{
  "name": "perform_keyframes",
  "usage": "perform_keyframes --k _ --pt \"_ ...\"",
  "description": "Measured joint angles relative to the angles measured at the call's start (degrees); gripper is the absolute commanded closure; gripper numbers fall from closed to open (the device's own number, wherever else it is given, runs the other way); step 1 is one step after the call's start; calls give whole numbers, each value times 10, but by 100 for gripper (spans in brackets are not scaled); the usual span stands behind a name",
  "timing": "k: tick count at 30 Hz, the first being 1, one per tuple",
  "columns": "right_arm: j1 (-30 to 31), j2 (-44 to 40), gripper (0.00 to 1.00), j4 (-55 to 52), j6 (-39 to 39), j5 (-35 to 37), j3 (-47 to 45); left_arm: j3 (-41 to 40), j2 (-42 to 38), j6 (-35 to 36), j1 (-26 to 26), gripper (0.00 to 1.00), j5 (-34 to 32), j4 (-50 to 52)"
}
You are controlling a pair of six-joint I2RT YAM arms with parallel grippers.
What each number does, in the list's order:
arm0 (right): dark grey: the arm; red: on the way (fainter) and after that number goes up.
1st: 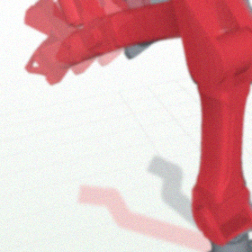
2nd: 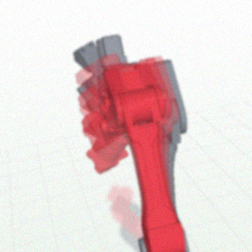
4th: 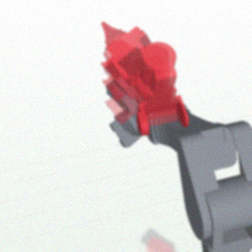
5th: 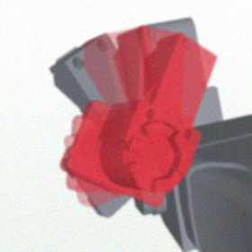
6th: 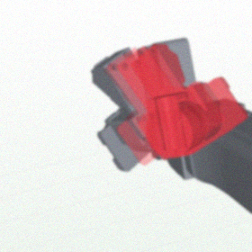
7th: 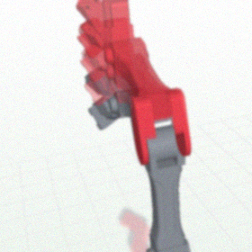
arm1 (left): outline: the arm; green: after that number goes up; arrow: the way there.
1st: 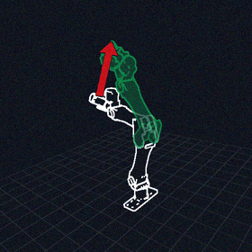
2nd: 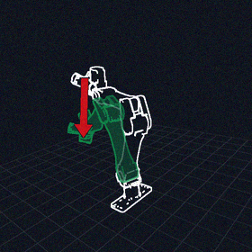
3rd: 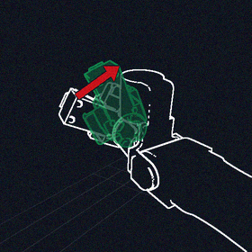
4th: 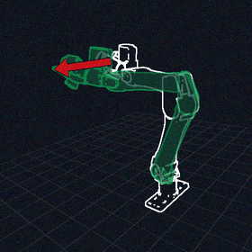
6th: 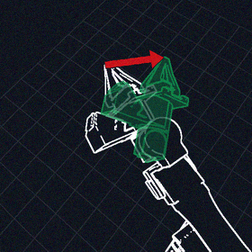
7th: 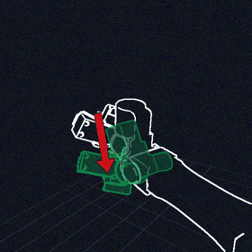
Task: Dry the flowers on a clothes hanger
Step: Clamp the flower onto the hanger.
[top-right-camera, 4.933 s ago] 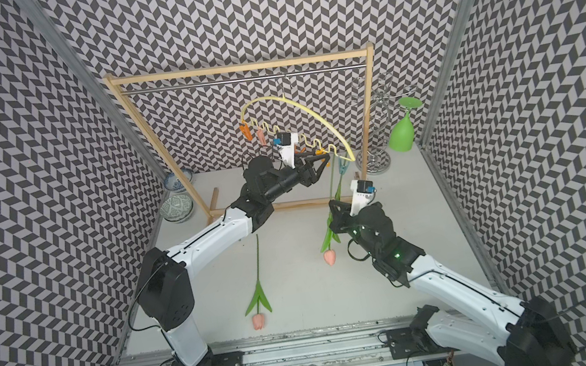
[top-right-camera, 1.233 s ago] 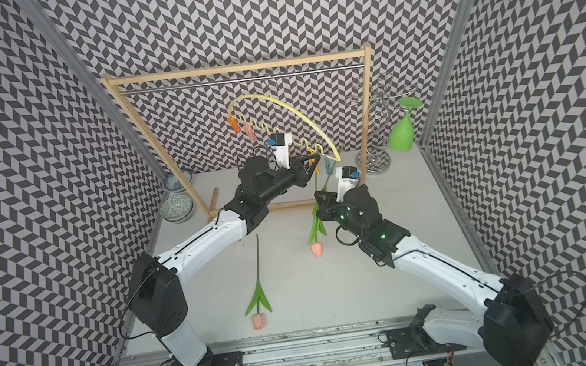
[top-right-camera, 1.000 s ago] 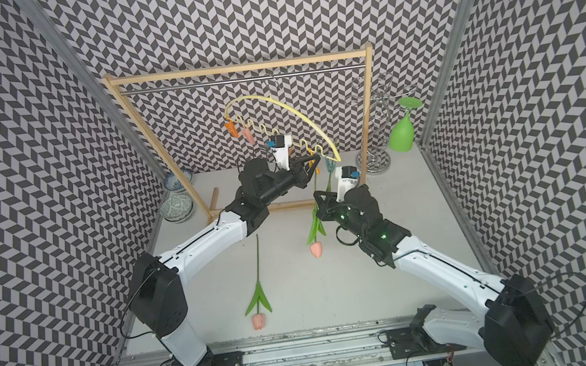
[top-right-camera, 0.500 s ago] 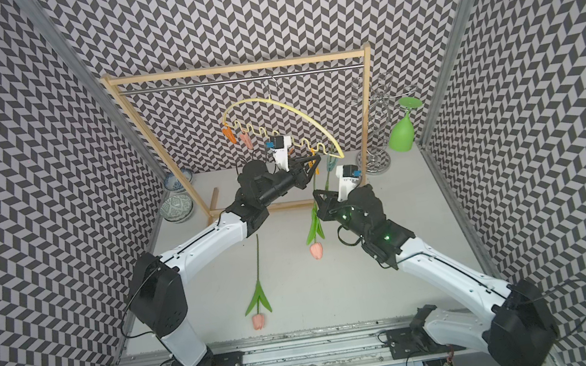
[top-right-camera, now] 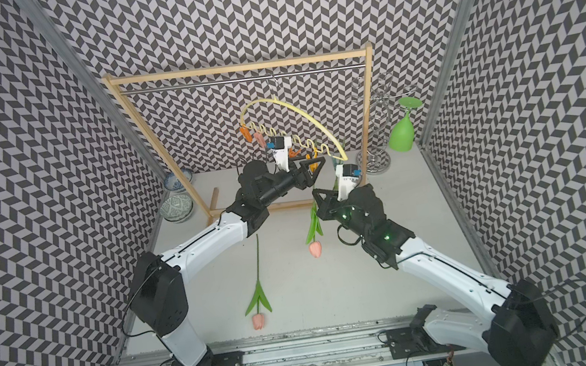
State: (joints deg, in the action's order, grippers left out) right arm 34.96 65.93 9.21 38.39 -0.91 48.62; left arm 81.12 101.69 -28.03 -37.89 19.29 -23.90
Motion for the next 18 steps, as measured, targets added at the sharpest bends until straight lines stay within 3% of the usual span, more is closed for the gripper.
perform_keyframes --k 6,9,11,18 --pt "0 1 99 0 -2 0 0 0 0 1 2 23 2 1" --pt "0 1 86 0 -3 0 0 0 0 1 3 24 15 0" --pt "0 1 82 1 -5 0 0 -1 0 1 3 24 21 0" --pt "0 0 81 2 -8 2 -2 -32 0 1 4 25 20 -5"
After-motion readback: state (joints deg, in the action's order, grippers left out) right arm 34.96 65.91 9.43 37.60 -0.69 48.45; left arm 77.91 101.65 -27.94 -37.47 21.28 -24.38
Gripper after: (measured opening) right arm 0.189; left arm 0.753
